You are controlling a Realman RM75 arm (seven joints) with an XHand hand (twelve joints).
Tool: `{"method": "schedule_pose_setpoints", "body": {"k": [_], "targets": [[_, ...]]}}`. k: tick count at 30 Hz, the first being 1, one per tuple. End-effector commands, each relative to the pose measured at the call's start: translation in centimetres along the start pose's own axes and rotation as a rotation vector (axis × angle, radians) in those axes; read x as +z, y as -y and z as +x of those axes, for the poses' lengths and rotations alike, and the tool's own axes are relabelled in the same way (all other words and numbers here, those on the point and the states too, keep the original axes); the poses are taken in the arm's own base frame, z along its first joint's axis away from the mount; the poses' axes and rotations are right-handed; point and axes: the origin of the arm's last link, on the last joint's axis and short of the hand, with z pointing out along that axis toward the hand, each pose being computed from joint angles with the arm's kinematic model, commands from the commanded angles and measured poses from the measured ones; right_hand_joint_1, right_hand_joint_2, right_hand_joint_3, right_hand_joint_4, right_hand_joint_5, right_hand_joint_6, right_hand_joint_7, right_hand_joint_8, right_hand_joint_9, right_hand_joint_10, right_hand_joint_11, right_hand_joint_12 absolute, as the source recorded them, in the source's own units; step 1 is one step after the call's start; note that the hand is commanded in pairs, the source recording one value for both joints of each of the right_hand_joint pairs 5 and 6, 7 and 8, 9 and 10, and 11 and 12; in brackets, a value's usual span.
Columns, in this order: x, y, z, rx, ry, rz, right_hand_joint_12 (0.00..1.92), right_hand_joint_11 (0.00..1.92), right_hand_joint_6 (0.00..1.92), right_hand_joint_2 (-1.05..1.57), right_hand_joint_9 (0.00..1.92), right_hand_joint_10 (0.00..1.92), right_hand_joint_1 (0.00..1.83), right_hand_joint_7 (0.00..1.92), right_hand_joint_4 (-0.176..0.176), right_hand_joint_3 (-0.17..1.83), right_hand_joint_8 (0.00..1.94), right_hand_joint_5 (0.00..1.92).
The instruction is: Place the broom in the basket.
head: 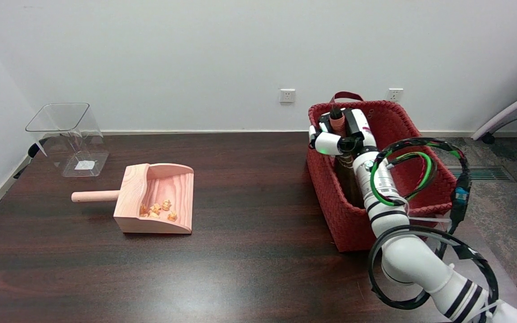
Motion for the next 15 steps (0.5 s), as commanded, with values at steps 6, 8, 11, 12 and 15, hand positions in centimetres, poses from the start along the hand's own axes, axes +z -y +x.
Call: {"method": "schedule_pose_setpoints", "body": {"k": [6, 8, 11, 12, 15], "targets": [[0.6, -1.9, -0.6, 0.136, -0.027, -0.041, 1.15, 1.15, 1.15, 0.4, 1.15, 1.15, 1.03, 1.46, 0.0, 1.12, 1.46, 1.15], [0.6, -1.9, -0.5, 0.136, -0.036, -0.038, 0.92, 0.92, 0.92, 0.18, 0.92, 0.92, 1.08, 1.2, 0.0, 1.13, 1.2, 0.92], [0.8, -1.6, -0.2, 0.136, -0.048, -0.028, 0.79, 0.79, 0.79, 0.11, 0.79, 0.79, 1.09, 0.94, 0.0, 1.16, 0.94, 0.79], [0.9, -1.5, -0.1, 0.136, -0.052, -0.024, 0.78, 0.78, 0.78, 0.08, 0.78, 0.78, 1.09, 0.9, 0.0, 1.21, 0.9, 0.78], [1.2, -0.8, 0.4, 0.126, -0.068, 0.004, 0.73, 0.73, 0.73, 0.0, 0.73, 0.73, 1.08, 0.72, 0.0, 1.27, 0.72, 0.73]]}}
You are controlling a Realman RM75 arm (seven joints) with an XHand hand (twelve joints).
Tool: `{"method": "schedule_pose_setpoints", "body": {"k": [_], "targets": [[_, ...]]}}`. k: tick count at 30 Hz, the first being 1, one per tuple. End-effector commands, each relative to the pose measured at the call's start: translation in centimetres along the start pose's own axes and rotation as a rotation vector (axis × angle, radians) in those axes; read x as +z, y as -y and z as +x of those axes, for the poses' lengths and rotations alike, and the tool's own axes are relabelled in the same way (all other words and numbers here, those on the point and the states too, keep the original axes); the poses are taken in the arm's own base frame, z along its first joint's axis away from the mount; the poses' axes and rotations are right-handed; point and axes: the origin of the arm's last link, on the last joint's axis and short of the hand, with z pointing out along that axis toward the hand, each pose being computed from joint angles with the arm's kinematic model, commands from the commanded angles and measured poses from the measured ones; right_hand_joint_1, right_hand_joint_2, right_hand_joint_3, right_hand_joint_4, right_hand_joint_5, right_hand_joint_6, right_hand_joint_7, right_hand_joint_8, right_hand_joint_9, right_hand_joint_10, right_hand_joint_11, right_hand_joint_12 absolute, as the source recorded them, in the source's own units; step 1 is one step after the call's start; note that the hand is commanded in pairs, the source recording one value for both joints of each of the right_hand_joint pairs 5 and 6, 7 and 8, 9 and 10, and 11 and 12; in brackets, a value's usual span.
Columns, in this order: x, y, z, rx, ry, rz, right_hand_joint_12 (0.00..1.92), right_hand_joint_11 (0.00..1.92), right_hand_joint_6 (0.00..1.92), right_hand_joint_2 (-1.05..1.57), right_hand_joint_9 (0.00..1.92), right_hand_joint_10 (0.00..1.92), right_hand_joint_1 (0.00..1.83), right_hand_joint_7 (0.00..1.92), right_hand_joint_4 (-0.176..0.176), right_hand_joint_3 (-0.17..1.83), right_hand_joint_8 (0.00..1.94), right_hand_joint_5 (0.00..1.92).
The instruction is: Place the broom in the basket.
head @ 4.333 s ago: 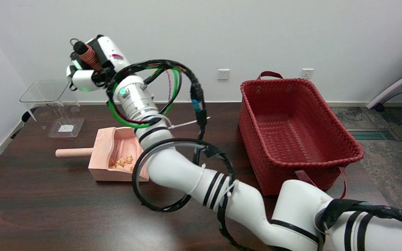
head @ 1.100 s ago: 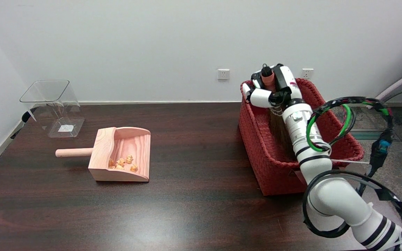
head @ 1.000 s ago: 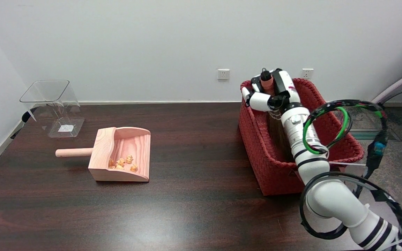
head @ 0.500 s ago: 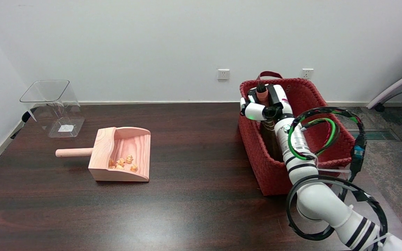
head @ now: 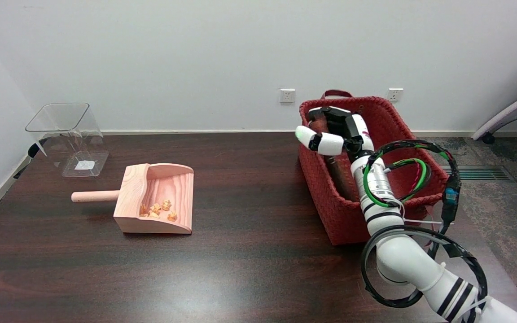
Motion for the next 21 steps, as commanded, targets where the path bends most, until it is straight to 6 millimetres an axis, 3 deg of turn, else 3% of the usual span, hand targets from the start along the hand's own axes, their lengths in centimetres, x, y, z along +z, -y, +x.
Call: {"method": "schedule_pose_setpoints", "body": {"k": [1, 4, 9, 13, 21], "targets": [[1.0, 0.9, 1.0, 0.039, -0.057, 0.049, 0.72, 0.72, 0.72, -0.03, 0.72, 0.72, 1.07, 0.66, 0.0, 1.29, 0.66, 0.72], [1.2, 1.6, 1.4, 0.034, -0.072, 0.074, 0.67, 0.67, 0.67, -0.08, 0.67, 0.67, 1.06, 0.53, 0.0, 1.27, 0.53, 0.67], [1.3, 2.4, 2.0, 0.015, -0.095, 0.109, 0.65, 0.65, 0.65, -0.09, 0.65, 0.65, 1.06, 0.48, 0.0, 1.23, 0.48, 0.65], [1.4, 3.4, 3.1, -0.011, -0.155, 0.155, 0.62, 0.62, 0.62, -0.15, 0.62, 0.62, 1.06, 0.27, 0.0, 1.26, 0.27, 0.62], [1.0, 4.8, 5.5, -0.093, -0.26, 0.251, 0.42, 0.42, 0.42, -0.22, 0.42, 0.42, 1.05, 0.07, 0.0, 1.26, 0.07, 0.42]]}}
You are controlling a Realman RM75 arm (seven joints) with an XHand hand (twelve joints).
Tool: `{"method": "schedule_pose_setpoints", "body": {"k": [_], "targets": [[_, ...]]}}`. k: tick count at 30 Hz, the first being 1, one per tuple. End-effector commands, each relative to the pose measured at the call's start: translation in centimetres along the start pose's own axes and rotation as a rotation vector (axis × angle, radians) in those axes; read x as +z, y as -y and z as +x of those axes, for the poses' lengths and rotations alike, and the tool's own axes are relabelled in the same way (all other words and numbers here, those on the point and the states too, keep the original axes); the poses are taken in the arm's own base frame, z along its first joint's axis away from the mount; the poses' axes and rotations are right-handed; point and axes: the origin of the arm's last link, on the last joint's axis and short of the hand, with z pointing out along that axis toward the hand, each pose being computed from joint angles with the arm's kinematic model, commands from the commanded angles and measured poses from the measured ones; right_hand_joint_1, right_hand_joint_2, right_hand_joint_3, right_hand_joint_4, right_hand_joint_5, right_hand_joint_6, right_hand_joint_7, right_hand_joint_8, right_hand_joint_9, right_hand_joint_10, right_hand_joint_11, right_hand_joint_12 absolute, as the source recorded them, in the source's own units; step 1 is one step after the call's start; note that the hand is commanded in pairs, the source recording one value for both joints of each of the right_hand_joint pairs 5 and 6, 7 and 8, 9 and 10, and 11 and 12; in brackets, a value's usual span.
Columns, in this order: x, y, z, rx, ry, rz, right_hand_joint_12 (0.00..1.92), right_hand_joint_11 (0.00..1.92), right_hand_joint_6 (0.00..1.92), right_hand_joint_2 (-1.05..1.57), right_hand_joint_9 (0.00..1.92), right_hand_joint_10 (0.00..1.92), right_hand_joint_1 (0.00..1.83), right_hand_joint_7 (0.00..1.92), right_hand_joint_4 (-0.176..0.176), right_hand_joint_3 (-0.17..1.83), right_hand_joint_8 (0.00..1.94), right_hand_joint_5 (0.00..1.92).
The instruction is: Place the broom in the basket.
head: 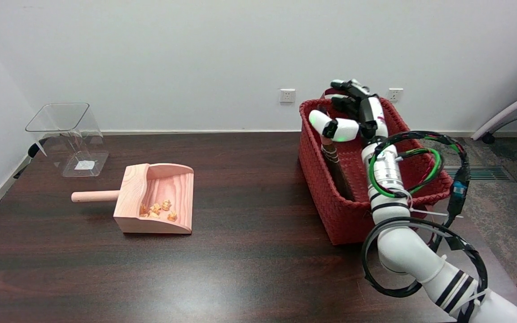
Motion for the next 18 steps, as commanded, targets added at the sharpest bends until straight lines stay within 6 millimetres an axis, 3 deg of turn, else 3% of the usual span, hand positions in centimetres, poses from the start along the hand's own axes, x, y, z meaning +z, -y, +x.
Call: {"method": "schedule_pose_setpoints", "body": {"k": [1, 11, 18], "targets": [[0.5, 2.9, 3.8, -0.109, -0.17, 0.172, 0.4, 0.4, 0.4, -0.22, 0.4, 0.4, 1.05, 0.05, 0.0, 1.26, 0.05, 0.4], [1.0, 3.4, 8.5, -0.172, -0.29, 0.215, 0.16, 0.16, 0.16, -0.26, 0.16, 0.16, 0.96, 0.0, 0.0, 1.22, 0.0, 0.16], [1.2, 2.3, 11.8, -0.057, -0.37, 0.2, 0.13, 0.13, 0.13, -0.26, 0.13, 0.13, 0.95, 0.0, 0.0, 1.17, 0.0, 0.13]]}}
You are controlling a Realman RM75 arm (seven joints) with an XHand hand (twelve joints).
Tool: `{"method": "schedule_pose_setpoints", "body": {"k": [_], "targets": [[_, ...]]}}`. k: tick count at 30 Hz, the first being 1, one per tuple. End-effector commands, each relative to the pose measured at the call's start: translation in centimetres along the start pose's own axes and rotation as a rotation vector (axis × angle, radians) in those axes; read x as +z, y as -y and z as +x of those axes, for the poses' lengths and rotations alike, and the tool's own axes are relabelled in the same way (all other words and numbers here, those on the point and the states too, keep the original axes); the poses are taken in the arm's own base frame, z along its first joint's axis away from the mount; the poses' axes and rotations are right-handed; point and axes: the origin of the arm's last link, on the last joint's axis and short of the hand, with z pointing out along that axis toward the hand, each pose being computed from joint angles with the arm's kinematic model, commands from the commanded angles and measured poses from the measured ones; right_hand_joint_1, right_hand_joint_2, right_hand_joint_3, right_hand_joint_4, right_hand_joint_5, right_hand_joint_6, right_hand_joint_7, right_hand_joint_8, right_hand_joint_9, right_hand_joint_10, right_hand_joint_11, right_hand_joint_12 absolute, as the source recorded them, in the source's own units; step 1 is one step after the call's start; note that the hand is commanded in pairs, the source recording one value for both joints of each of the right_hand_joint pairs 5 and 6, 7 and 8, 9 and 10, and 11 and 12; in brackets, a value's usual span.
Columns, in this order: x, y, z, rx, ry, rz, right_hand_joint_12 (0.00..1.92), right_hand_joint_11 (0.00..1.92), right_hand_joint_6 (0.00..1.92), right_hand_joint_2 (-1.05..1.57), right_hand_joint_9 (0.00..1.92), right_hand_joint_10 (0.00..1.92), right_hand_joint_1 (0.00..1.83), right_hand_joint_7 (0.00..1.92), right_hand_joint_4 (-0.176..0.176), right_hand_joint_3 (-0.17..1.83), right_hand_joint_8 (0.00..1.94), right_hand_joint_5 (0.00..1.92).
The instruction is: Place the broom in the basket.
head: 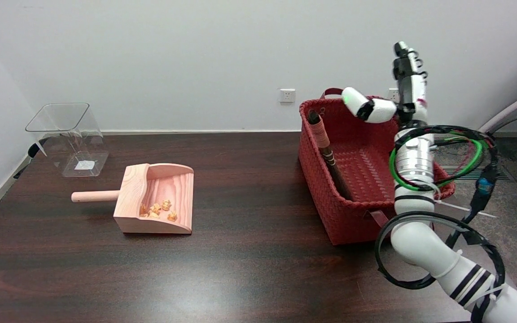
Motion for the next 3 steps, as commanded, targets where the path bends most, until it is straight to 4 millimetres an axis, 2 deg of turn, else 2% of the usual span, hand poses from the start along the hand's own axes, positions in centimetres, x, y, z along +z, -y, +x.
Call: {"method": "schedule_pose_setpoints", "body": {"k": [1, 3], "targets": [[1.71, -1.13, 6.92, 0.051, -0.201, 0.039, 0.12, 0.12, 0.12, -0.26, 0.12, 0.12, 0.95, 0.0, 0.0, 1.15, 0.0, 0.12], [1.88, -1.61, 7.51, 0.068, -0.219, 0.035, 0.12, 0.12, 0.12, -0.26, 0.12, 0.12, 0.95, 0.0, 0.0, 1.14, 0.0, 0.12]]}}
